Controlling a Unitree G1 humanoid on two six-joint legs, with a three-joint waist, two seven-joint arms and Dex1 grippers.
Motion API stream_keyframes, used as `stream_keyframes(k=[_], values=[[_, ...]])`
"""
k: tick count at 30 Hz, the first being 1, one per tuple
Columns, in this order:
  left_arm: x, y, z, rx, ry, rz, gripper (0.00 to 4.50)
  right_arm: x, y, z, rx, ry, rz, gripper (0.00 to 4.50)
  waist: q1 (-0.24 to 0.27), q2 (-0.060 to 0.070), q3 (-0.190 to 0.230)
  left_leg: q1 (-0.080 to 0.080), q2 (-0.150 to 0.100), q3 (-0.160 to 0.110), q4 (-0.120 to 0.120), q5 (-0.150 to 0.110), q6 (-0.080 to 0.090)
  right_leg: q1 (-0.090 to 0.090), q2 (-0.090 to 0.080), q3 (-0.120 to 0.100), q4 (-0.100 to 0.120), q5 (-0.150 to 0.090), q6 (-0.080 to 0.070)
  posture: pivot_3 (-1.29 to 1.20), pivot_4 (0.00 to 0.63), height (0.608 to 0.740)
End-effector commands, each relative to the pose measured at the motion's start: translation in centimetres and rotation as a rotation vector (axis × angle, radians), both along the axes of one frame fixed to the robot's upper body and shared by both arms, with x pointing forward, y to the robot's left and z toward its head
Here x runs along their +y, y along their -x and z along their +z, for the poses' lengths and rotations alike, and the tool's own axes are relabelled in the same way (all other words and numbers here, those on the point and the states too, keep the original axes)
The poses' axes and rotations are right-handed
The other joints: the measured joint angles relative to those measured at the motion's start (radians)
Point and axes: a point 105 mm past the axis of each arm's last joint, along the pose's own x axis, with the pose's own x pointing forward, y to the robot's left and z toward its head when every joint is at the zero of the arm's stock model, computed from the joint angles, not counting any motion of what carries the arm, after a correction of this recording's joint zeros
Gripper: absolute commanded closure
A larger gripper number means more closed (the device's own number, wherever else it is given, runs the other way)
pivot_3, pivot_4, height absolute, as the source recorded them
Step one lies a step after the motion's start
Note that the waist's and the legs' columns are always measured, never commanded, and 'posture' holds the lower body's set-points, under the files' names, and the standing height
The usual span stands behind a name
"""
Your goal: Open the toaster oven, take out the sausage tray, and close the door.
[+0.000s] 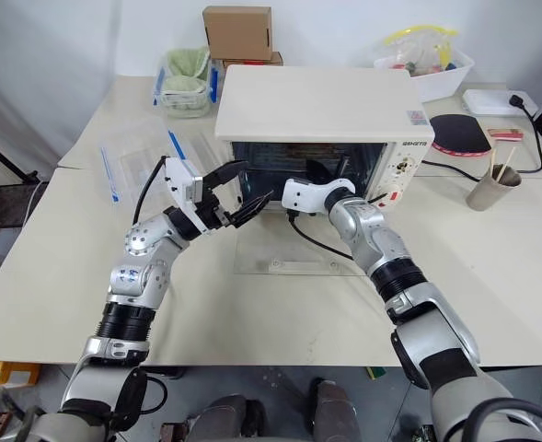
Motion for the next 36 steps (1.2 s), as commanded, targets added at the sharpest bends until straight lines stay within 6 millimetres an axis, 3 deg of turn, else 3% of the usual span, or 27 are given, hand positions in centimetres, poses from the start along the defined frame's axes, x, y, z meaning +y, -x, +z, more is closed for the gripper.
stream_keyframes(k=[1, 5, 14, 25, 31, 36], values=[[1.2, -0.4, 1.5, -0.052, 0.019, 0.037, 0.00, 1.0, 1.4, 3.2, -0.072, -0.075, 0.084, 4.50, -0.001, 0.000, 0.000, -0.003, 0.000, 0.000, 0.001, 0.000, 0.000, -0.002, 0.000, 0.000, 0.000, 0.000, 0.000, 0.00, 0.150, 0.740], [1.6, -0.7, 1.9, -0.031, 0.034, 0.050, 0.00, 1.1, 3.9, 3.2, -0.075, -0.043, 0.158, 4.50, 0.000, 0.000, 0.000, -0.008, 0.000, 0.000, 0.001, 0.000, 0.000, -0.007, 0.001, -0.002, 0.001, 0.000, 0.000, 0.00, 0.150, 0.740], [3.5, 0.0, 2.0, 0.003, 0.043, 0.043, 0.00, -0.5, 9.2, 0.4, -0.006, 0.004, 0.149, 4.50, 0.003, 0.000, 0.000, -0.008, 0.000, 0.003, 0.002, 0.001, -0.001, -0.010, 0.001, -0.004, 0.004, 0.000, 0.000, 0.00, 0.150, 0.740], [4.9, 1.3, 0.5, 0.101, 0.038, 0.036, 0.00, -2.3, 12.6, -1.3, 0.051, 0.070, 0.114, 4.50, 0.029, 0.000, 0.000, -0.008, -0.001, 0.002, 0.002, 0.001, -0.001, -0.010, 0.000, -0.003, 0.004, 0.000, 0.000, 0.00, 0.150, 0.740], [5.7, 3.2, -1.0, 0.324, 0.074, -0.024, 0.00, -2.3, 15.2, -1.7, 0.091, 0.095, 0.139, 4.50, 0.027, 0.000, 0.000, -0.007, -0.001, 0.003, 0.003, 0.001, -0.001, -0.009, 0.001, -0.002, 0.005, 0.000, 0.000, 0.00, 0.150, 0.740], [6.0, 5.0, -2.5, 0.608, 0.141, -0.082, 0.00, -2.1, 17.0, -1.6, 0.081, 0.100, 0.174, 4.50, 0.028, 0.000, 0.000, -0.006, -0.001, 0.002, 0.003, 0.001, -0.001, -0.009, 0.000, 0.002, 0.006, 0.000, 0.000, 0.00, 0.150, 0.740]])
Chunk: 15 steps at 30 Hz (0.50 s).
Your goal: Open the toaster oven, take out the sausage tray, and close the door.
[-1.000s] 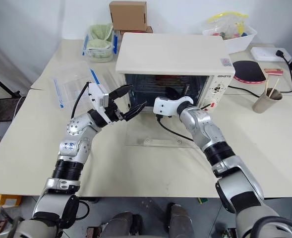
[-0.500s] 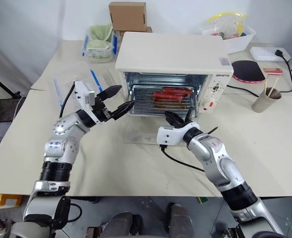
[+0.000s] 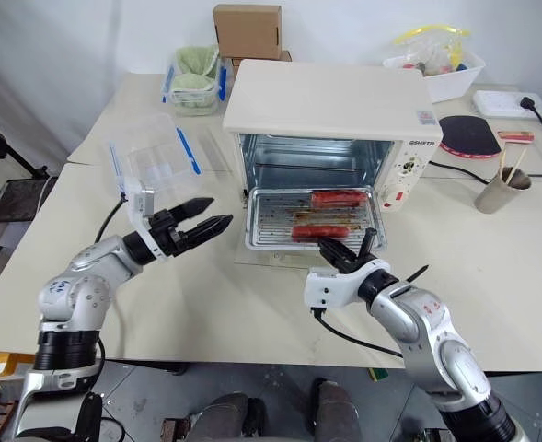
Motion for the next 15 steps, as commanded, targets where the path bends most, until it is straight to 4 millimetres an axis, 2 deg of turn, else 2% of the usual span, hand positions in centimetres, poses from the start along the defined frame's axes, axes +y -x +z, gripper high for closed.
stream_keyframes(k=[1, 4, 10, 15], values=[[-0.1, 1.4, 0.6, 0.125, 0.067, -0.039, 0.00, 0.2, 1.3, 2.4, -0.102, -0.004, 0.035, 4.50, 0.001, 0.000, 0.000, 0.000, 0.000, 0.000, 0.000, 0.000, 0.000, 0.000, 0.000, 0.002, 0.001, 0.000, 0.000, 0.00, 0.150, 0.740], [-0.3, 1.5, 0.5, 0.267, 0.146, -0.059, 0.00, 0.4, 1.8, 2.5, -0.113, 0.008, 0.072, 4.50, 0.001, 0.000, 0.000, 0.001, -0.001, 0.000, 0.001, 0.000, 0.000, 0.000, 0.000, 0.006, 0.002, 0.000, 0.000, 0.00, 0.150, 0.740], [-1.5, 1.7, 1.6, 0.414, 0.296, -0.148, 0.00, 1.0, 1.6, 2.2, -0.110, 0.056, 0.169, 4.50, 0.000, -0.002, 0.000, 0.002, -0.001, 0.000, 0.001, 0.000, 0.000, 0.000, 0.000, 0.007, 0.002, 0.000, 0.000, 0.00, 0.150, 0.740], [-2.3, 2.2, 1.1, 0.503, 0.298, -0.185, 0.00, 2.3, 1.2, 2.3, -0.117, 0.063, 0.258, 4.50, -0.002, -0.002, 0.000, 0.003, -0.001, 0.000, 0.001, 0.001, -0.001, 0.000, 0.000, 0.008, 0.004, 0.000, -0.001, 0.00, 0.150, 0.740]])
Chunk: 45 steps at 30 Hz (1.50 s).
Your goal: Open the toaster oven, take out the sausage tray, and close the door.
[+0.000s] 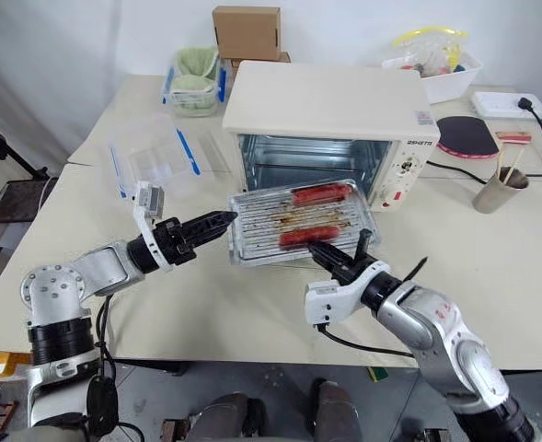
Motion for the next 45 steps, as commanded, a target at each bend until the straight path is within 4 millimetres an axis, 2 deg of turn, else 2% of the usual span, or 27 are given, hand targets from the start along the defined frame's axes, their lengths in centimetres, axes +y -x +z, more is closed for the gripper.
stream_keyframes(k=[1, 4, 9, 16, 19, 20, 21, 26, 28, 33, 36, 39, 43, 44, 45], values=[[-0.5, 0.8, 0.2, 0.030, 0.020, -0.046, 0.19, 1.2, 0.3, 0.8, -0.033, -0.003, 0.090, 4.50, -0.001, 0.000, 0.000, 0.000, 0.000, 0.000, 0.000, 0.000, 0.000, 0.000, 0.000, 0.000, 0.000, 0.000, 0.000, 0.00, 0.150, 0.740], [-0.7, 0.8, 0.0, 0.053, 0.040, -0.040, 0.83, 1.8, 0.4, 0.8, -0.036, -0.003, 0.130, 4.50, 0.001, 0.000, 0.000, 0.000, 0.000, 0.000, 0.000, 0.000, 0.000, 0.000, 0.000, 0.000, 0.000, 0.000, 0.000, 0.00, 0.150, 0.740], [-0.9, 1.2, 0.0, 0.085, 0.071, -0.043, 2.31, 2.2, 0.4, 0.7, -0.025, -0.011, 0.163, 4.50, 0.001, 0.000, 0.000, 0.000, 0.000, 0.000, 0.000, 0.000, 0.000, 0.000, 0.000, 0.001, 0.000, 0.000, 0.000, 0.00, 0.150, 0.740], [-0.8, 1.4, -0.2, 0.169, 0.142, -0.018, 4.37, 1.6, 0.1, 0.7, 0.009, -0.021, 0.161, 4.50, 0.002, 0.000, 0.000, 0.000, 0.000, 0.000, 0.000, 0.000, 0.000, 0.000, -0.001, 0.001, 0.001, 0.000, 0.000, 0.00, 0.150, 0.740], [-0.6, 1.3, -0.2, 0.220, 0.190, 0.007, 4.47, 1.4, 0.1, 1.0, 0.010, -0.057, 0.166, 4.50, 0.001, 0.000, 0.000, 0.001, -0.001, 0.000, 0.000, 0.000, 0.000, 0.000, -0.001, 0.002, 0.001, 0.000, 0.000, 0.00, 0.150, 0.740], [-0.4, 1.2, -0.2, 0.239, 0.199, 0.020, 4.50, 1.3, 0.1, 1.1, 0.012, -0.058, 0.166, 3.87, 0.001, 0.000, 0.000, 0.001, -0.001, 0.000, 0.000, 0.000, 0.000, 0.000, -0.001, 0.002, 0.001, 0.000, 0.000, 0.00, 0.150, 0.740], [-0.1, 0.9, -0.6, 0.271, 0.211, 0.048, 4.50, 1.2, 0.1, 1.1, 0.012, -0.058, 0.165, 3.77, 0.002, 0.000, 0.000, 0.001, -0.001, 0.000, 0.000, 0.000, 0.000, 0.000, -0.001, 0.002, 0.002, 0.000, 0.000, 0.00, 0.150, 0.740], [0.7, 1.1, -1.2, 0.296, 0.260, 0.071, 4.50, 0.7, 0.3, 1.2, 0.014, -0.047, 0.179, 2.07, 0.002, 0.000, 0.000, 0.001, -0.001, 0.001, 0.000, 0.000, 0.000, 0.000, -0.001, 0.002, 0.002, 0.000, 0.000, 0.00, 0.150, 0.740], [1.7, 1.0, -1.4, 0.302, 0.287, 0.101, 4.50, 0.1, 0.7, 0.9, 0.049, -0.054, 0.183, 1.50, 0.004, 0.000, 0.000, 0.001, -0.001, 0.000, 0.000, 0.000, 0.000, 0.000, 0.000, 0.002, 0.002, 0.000, 0.000, 0.00, 0.150, 0.740], [3.5, 1.6, -1.7, 0.294, 0.335, 0.141, 4.50, -2.4, 0.4, 0.6, 0.105, -0.094, 0.125, 1.50, 0.002, 0.000, 0.000, 0.001, -0.001, 0.001, 0.000, 0.000, 0.000, 0.000, 0.000, 0.002, 0.001, 0.000, 0.000, 0.00, 0.150, 0.740], [4.8, 2.1, -2.0, 0.285, 0.385, 0.187, 4.50, -4.3, 0.1, 0.6, 0.128, -0.127, 0.080, 2.14, 0.002, 0.000, 0.000, 0.002, -0.001, 0.001, 0.000, 0.000, 0.000, 0.000, 0.000, 0.002, 0.001, 0.000, 0.000, 0.00, 0.150, 0.740], [6.4, 2.9, -2.4, 0.273, 0.429, 0.232, 4.50, -6.9, -0.3, 0.6, 0.146, -0.159, 0.022, 3.00, 0.002, -0.001, 0.000, 0.002, -0.001, 0.002, 0.000, 0.000, 0.000, 0.001, 0.000, 0.002, 0.001, 0.000, 0.000, 0.00, 0.150, 0.740], [8.3, 5.0, -4.4, 0.312, 0.424, 0.287, 4.50, -10.4, -0.9, -0.1, 0.287, -0.301, -0.039, 4.27, 0.001, -0.001, 0.000, 0.003, 0.000, 0.002, 0.000, 0.000, 0.000, 0.001, 0.000, 0.002, 0.001, 0.000, 0.000, 0.00, 0.150, 0.740], [8.7, 5.4, -4.8, 0.322, 0.434, 0.308, 4.50, -11.3, -1.1, -0.4, 0.308, -0.326, -0.058, 4.49, 0.000, -0.001, 0.000, 0.003, 0.000, 0.002, 0.000, 0.000, 0.000, 0.002, 0.000, 0.003, 0.000, 0.000, -0.001, 0.00, 0.150, 0.740], [9.0, 5.9, -5.0, 0.320, 0.448, 0.320, 4.50, -12.2, -1.3, -0.8, 0.347, -0.360, -0.086, 4.49, -0.001, -0.001, 0.000, 0.007, 0.001, 0.002, -0.002, 0.000, 0.000, 0.005, 0.001, 0.003, -0.001, -0.001, -0.002, 0.00, 0.150, 0.740]])
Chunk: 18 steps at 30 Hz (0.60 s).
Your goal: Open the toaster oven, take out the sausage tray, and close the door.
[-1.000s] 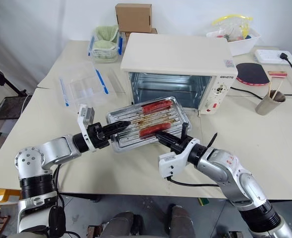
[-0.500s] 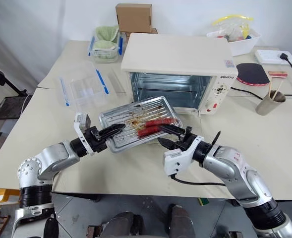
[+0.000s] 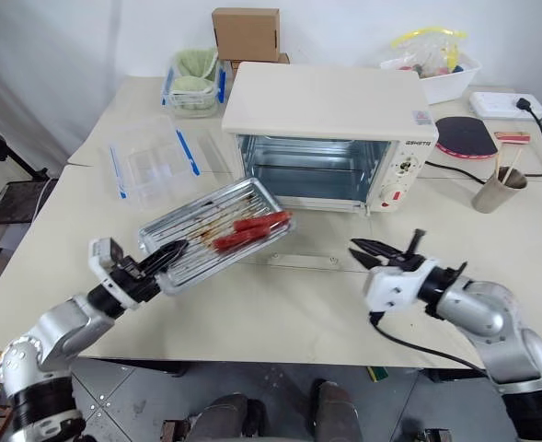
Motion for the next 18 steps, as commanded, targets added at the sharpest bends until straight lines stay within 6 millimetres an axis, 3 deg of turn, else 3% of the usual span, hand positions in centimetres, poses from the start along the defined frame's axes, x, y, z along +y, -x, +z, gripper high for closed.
stream_keyframes(k=[1, 5, 9, 14, 18], values=[[1.8, 2.2, 0.2, -0.051, 0.053, 0.067, 4.50, -3.7, -0.3, -0.8, 0.143, -0.136, -0.070, 4.49, -0.001, 0.000, 0.000, 0.006, 0.001, 0.000, -0.002, 0.000, 0.000, 0.006, 0.000, 0.000, -0.003, 0.000, 0.000, 0.00, 0.150, 0.740], [2.9, 3.6, -0.3, -0.057, 0.084, 0.139, 4.50, -5.8, -0.4, -3.2, 0.324, -0.190, -0.095, 4.49, -0.001, 0.000, 0.000, 0.008, 0.002, -0.001, -0.002, -0.001, -0.001, 0.010, -0.002, 0.000, -0.005, 0.000, -0.001, 0.00, 0.150, 0.740], [3.3, 4.6, -0.4, -0.079, 0.115, 0.210, 4.50, -6.8, -0.8, -5.4, 0.485, -0.206, -0.099, 4.49, -0.002, 0.000, 0.000, 0.008, 0.002, -0.001, -0.001, -0.002, -0.002, 0.010, -0.007, 0.000, -0.006, -0.001, -0.001, 0.00, 0.150, 0.740], [3.5, 5.2, -0.3, -0.098, 0.177, 0.344, 4.50, -5.7, -2.2, -5.7, 0.550, -0.325, -0.012, 4.49, -0.003, 0.001, 0.000, 0.008, 0.002, -0.001, -0.002, -0.002, -0.003, 0.009, -0.010, -0.002, -0.008, -0.001, -0.003, 0.00, 0.150, 0.740], [2.9, 5.8, 0.3, -0.119, 0.217, 0.427, 4.50, -3.3, -2.8, -4.9, 0.601, -0.412, 0.102, 4.49, -0.001, 0.001, 0.000, 0.008, 0.002, -0.001, -0.001, -0.002, -0.003, 0.009, -0.010, -0.002, -0.008, -0.002, -0.003, 0.00, 0.150, 0.740]])
